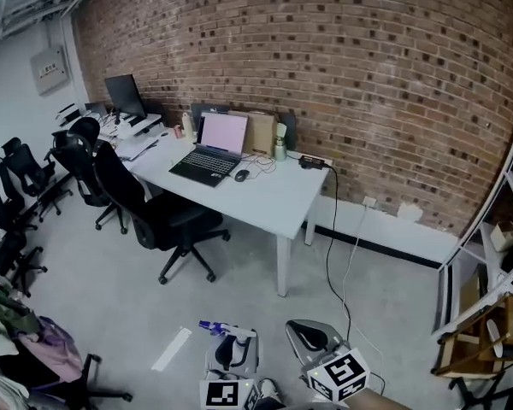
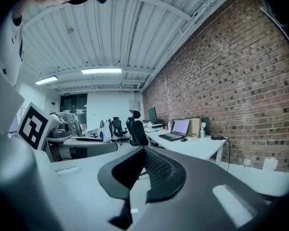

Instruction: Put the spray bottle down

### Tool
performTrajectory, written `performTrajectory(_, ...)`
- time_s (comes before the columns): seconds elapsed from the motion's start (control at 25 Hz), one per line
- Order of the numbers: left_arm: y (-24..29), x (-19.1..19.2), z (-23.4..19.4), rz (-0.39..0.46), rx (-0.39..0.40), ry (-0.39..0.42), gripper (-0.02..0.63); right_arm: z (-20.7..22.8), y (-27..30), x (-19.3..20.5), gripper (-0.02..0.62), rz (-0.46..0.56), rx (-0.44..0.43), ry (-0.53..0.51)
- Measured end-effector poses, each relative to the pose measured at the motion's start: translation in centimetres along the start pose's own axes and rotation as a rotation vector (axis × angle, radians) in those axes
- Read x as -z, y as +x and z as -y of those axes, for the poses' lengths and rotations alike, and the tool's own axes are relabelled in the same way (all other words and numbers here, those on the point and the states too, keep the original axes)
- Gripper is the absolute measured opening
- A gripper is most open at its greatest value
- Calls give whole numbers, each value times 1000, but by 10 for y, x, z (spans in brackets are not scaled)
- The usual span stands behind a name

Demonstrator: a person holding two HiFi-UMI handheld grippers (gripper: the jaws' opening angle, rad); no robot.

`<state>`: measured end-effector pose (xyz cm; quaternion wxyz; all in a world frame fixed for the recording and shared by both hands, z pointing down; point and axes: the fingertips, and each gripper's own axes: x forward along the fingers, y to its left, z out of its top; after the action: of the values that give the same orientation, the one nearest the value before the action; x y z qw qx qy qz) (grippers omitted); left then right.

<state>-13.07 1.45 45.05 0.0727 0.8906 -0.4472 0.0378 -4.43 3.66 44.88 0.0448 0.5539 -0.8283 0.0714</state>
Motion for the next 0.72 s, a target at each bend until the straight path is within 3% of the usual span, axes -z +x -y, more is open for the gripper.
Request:
performTrajectory(0.44,161,-33,-75,-3,114,41,141,94,138,-26,0,2,147,-6)
performTrajectory(0.72,260,-38,-85,-30,132,29,141,174,197,-33,0,-3,191,6)
